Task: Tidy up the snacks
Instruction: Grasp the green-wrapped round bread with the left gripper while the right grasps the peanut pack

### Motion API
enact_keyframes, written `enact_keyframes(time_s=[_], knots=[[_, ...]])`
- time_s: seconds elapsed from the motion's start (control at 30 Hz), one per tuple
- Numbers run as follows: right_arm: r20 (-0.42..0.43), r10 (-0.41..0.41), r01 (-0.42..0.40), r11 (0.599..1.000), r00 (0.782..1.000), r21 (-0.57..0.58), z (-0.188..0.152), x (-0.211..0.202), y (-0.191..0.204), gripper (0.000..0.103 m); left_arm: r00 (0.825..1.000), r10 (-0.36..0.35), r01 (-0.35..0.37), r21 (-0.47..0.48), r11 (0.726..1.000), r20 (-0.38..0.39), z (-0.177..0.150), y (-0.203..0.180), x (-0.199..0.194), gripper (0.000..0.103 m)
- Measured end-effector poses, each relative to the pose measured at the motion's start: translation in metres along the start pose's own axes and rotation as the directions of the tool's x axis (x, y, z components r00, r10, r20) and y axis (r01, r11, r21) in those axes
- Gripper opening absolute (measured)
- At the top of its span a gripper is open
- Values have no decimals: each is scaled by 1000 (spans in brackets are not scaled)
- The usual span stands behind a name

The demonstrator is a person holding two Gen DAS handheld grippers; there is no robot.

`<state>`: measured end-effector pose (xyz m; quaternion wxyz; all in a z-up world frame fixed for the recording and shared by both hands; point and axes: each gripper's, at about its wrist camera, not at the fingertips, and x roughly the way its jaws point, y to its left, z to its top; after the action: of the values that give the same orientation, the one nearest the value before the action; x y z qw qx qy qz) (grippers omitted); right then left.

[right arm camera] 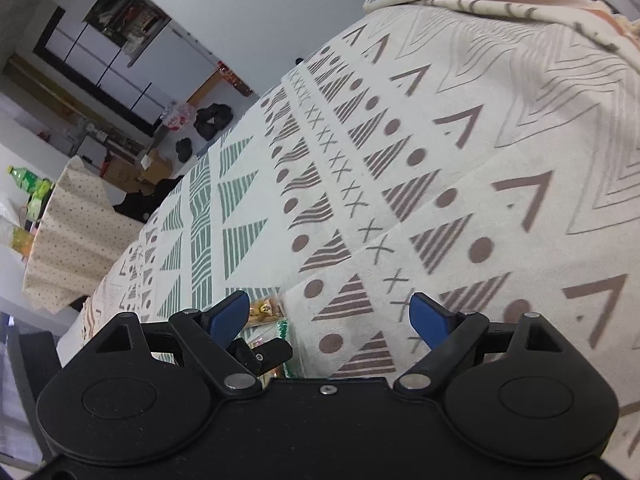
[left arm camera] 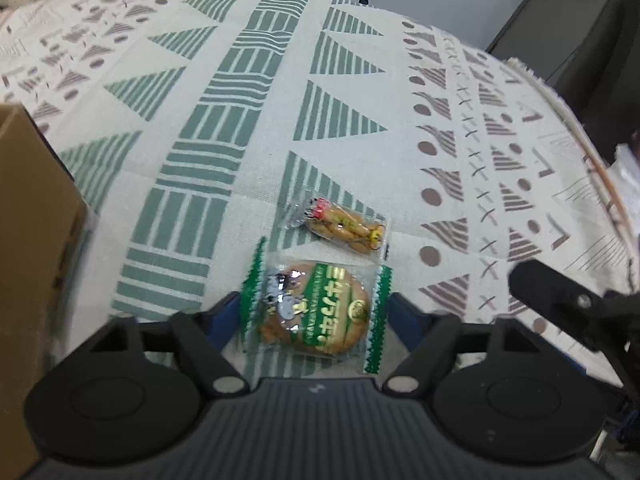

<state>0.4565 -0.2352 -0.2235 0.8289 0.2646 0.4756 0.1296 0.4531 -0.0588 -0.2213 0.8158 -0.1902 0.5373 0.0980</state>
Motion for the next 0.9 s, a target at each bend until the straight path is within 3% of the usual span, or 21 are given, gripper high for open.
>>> enact_keyframes(time_s=[0.13,0.47,0.63,0.9], knots=[[-11,10,-10,1000,1000,-23,-2,12,9,82,1000,-11,11,-24,1000,-15,6,9,-5,55],[-7,25,-26,994,1000,-109,-10,37,37,70,995,40,-28,-128,991,92,27,54,-36,54],[-4,26,-26,993,1000,-113,-13,49,42,63,994,-6,24,-163,986,109,38,70,-38,54],[2,4,-3,992,1000,-127,-18,68,51,62,994,-73,87,-187,978,79,41,79,-34,54]])
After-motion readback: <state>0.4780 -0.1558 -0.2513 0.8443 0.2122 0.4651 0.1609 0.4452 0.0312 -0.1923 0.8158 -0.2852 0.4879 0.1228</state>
